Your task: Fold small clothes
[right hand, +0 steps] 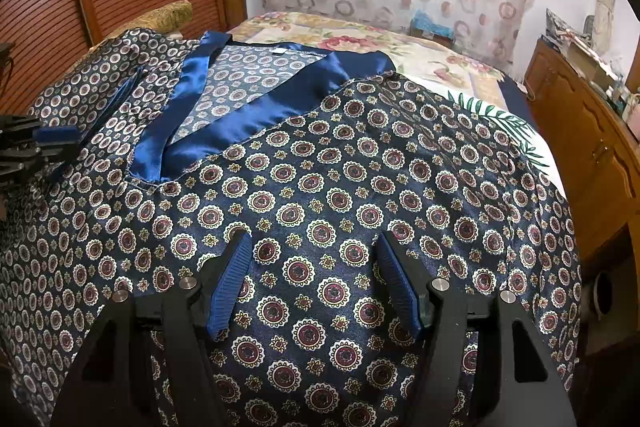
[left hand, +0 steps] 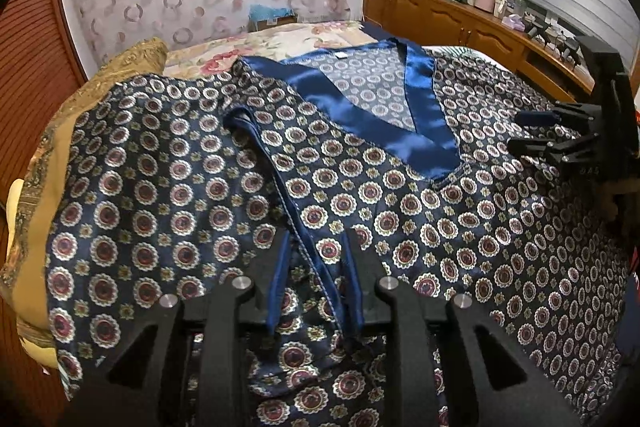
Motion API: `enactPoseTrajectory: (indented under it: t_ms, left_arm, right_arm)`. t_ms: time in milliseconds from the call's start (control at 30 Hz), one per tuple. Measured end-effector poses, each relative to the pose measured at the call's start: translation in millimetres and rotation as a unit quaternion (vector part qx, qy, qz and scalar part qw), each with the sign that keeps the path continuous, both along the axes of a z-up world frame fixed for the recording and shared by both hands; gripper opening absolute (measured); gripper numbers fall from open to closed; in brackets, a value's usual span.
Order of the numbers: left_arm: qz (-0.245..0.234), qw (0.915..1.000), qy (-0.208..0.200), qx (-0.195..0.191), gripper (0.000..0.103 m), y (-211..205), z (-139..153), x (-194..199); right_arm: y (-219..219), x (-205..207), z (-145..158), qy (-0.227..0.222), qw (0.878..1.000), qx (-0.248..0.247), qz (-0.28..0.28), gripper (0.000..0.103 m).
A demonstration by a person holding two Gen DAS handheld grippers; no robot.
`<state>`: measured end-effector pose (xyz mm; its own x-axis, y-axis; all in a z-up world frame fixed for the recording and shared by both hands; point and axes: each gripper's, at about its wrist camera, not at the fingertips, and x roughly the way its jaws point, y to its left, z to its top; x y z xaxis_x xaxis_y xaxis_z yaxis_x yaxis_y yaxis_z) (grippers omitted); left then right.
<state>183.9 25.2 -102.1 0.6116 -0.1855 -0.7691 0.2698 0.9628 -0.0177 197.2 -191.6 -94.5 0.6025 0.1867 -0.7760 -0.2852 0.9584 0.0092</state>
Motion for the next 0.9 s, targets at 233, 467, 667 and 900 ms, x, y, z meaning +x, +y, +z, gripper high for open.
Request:
enactPoseTrajectory:
  t_ms: [233, 467, 667, 900]
  left_arm:
    - [-0.016, 0.9999, 0.002, 0.002, 0.026, -8.2, -4.7, -2.4]
    - [-0.032, 0.9995, 0.001, -0.005, 0.041, -13.2, -4.4, -1.9]
    - [-0.045, 0.999, 0.004, -0.006, 0.053, -18.0, -4.8, -2.4]
    - [-0.055, 0.9984, 0.006, -0.007, 0.061, -21.5, -5.7, -2.1]
  right_arm:
    - [0.3, -0.3, -0.4, 0.0, 1.0, 0.0, 0.0, 0.067]
    - [-4.1, -2.1, 1.2, 0.002, 1.0, 0.005, -0.007, 0.067]
    - [-44.9, -34.3, 21.4, -0.023, 0.999, 0.029, -0.027, 0.067]
    - [-137.2, -81.0, 39.0, -0.033, 0.994, 0.021, -0.1, 0.066]
